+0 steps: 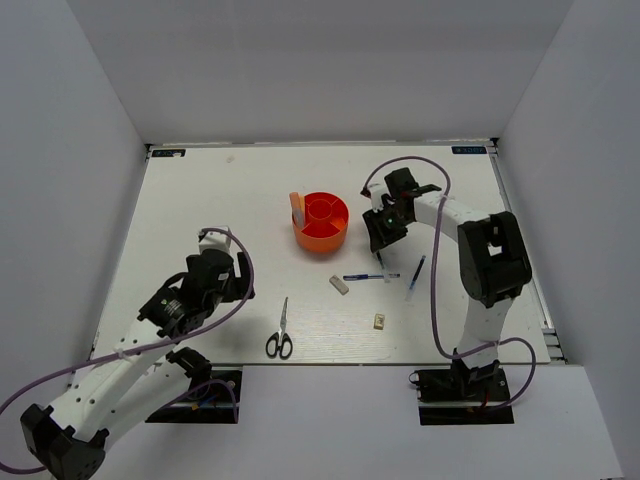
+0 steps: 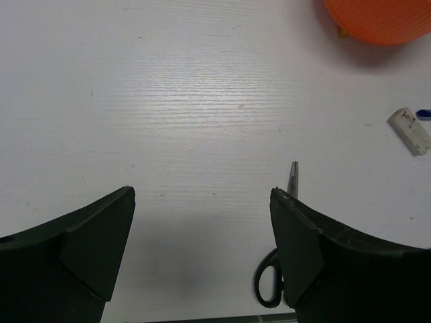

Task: Sort the stationery into containers
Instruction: Pick up the pen from the center of the board.

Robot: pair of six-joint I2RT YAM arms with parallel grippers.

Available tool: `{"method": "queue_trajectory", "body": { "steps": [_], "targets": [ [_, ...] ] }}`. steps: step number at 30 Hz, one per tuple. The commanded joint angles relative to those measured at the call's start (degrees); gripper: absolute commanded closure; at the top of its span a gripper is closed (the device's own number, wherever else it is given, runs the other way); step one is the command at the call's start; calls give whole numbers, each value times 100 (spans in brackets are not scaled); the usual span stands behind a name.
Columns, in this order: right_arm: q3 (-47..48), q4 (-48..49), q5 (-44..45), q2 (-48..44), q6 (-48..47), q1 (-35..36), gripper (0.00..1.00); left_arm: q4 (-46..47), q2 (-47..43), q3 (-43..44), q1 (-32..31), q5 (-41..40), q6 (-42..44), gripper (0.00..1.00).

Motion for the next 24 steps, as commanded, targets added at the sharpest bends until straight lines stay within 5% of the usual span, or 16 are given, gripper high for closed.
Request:
{"method": "queue_trajectory", "body": {
  "steps": [1, 13, 19, 24],
  "targets": [
    [416, 29, 563, 207, 116, 172, 54, -48, -137, 65, 18, 185, 101, 9],
    [373, -6, 1812, 630, 230, 559, 75, -22, -269, 47, 26, 308, 110, 9],
    [249, -339, 1277, 525, 371, 506, 100, -30, -296, 30, 27, 290, 110, 9],
    [144, -358, 1144, -133, 152, 498, 100, -30, -331, 4, 27, 273, 92, 9]
  ]
}}
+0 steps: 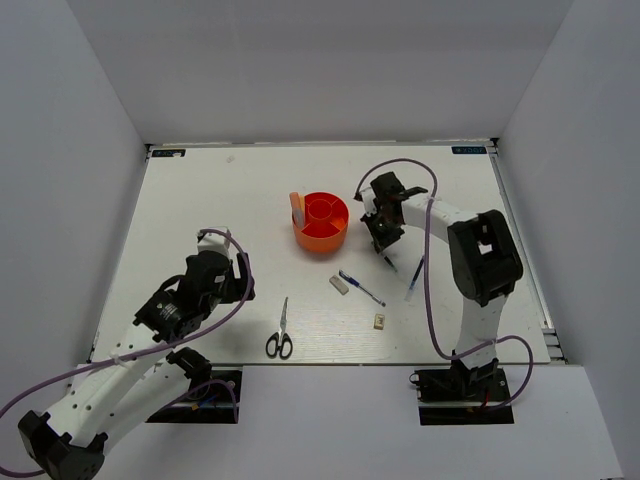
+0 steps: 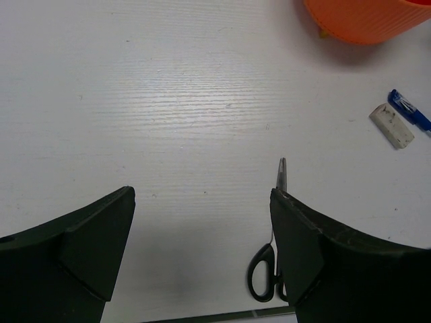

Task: Sort the stationery into containers
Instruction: Pick up the pen from the center of the board, then place the pen in the storage box.

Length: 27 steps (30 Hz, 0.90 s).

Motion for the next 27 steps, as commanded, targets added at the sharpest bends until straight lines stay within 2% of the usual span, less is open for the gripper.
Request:
{"method": "queue_trajectory", "body": {
  "steps": [1, 5, 10, 15, 18, 23, 27],
  "targets": [
    [-101, -362, -185, -593, -144, -1, 100, 3, -82, -3, 27, 39, 46, 9],
    [267, -109, -552, -1411, -408, -18, 100, 73, -82, -38, 44, 126, 72, 9],
    [418, 1111, -1325, -1913, -339, 26, 100, 187, -64, -82, 44, 241, 134, 9],
    [163, 2754, -2056, -1869, 294, 34, 100, 231, -38, -152, 26, 311, 169, 9],
    [391, 3273, -2188, -1535, 988, -9, 100, 266, 32, -161, 18, 311, 169, 9],
    [242, 4426, -2066, -1079, 1736, 17, 100, 267, 191, -153, 27, 302, 187, 9],
    [303, 4779, -1934, -815, 2080, -10, 100, 258, 270, -161, 18, 285, 187, 9]
  ]
}}
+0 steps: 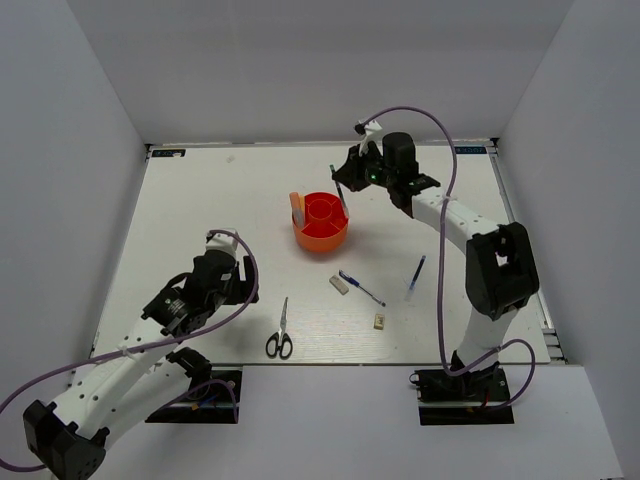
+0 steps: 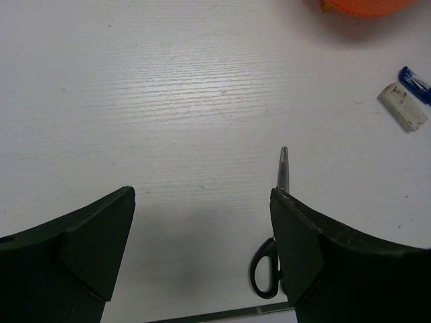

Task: Sort the stationery into containers
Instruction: Place the pen in the storage box.

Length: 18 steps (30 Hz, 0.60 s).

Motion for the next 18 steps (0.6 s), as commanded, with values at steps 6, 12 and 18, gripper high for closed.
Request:
{"method": "queue_trajectory", "body": {
  "steps": [6, 12, 18],
  "targets": [
    [-34, 1371, 49, 389, 862, -29, 100, 98, 62, -17, 24, -6, 82, 9],
    [-280, 1714, 145, 592, 809, -21, 100, 90, 71, -26, 24, -6, 82, 9],
    [-1007, 2127, 22, 495, 607, -29, 94, 89, 98, -26, 24, 20, 91, 9]
  ]
}}
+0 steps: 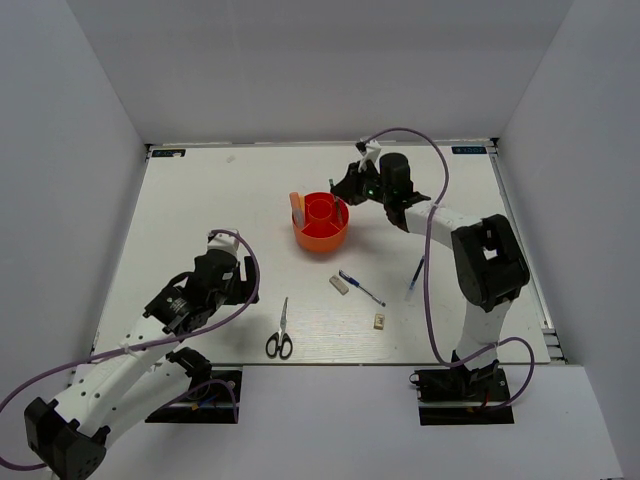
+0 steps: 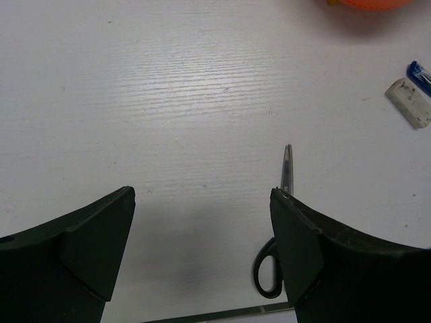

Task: Sort the stationery into containers
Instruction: Place the pen in the storage box.

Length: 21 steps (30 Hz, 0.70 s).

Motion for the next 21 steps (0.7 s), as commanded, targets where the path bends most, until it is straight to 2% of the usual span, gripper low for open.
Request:
{"method": "queue_trajectory", "body": {
  "steps": [1, 2, 5, 7, 11, 14, 16, 17, 18, 19, 20, 21],
  "targets": [
    [-321, 641, -69, -95, -112, -12, 90, 94, 1, -28, 42, 29, 34, 9],
    [-347, 659, -87, -113, -121, -12, 72, 85, 1, -19, 25, 20, 51, 9],
    [-462, 633, -158, -270, -191, -21, 50, 111, -25, -19, 24, 47, 34, 9],
    [-488, 598, -219, -315, -200, -29, 45, 111, -16, -19, 24, 55, 25, 9],
    [-532, 458, -272, -605, -253, -56, 44, 94, -51, -28, 24, 82, 34, 9],
    [-480, -286, 77, -1114, -419, -117, 49, 120, -51, -28, 24, 126, 34, 9],
    [-261, -1104, 438, -1438, -858, -126, 56, 138, -60, -19, 16, 196, 34, 9],
    [-77, -1855, 1171, -1501, -990, -126, 65, 138, -60, -11, 24, 222, 34, 11],
    [47, -2507, 1430, -1650, -1069, -143, 100, 146, -51, -2, 24, 257, 34, 13],
    [91, -3070, 1729, -1660, -1061, -222, 100, 155, -69, 7, 24, 284, 34, 16],
    [318, -3494, 1828, -1642, -1027, -257, 100, 147, -86, -2, 24, 301, 34, 29],
    [390, -4568, 2124, -1573, -991, -336, 100, 155, -139, -2, 7, 336, 34, 40]
  ]
}}
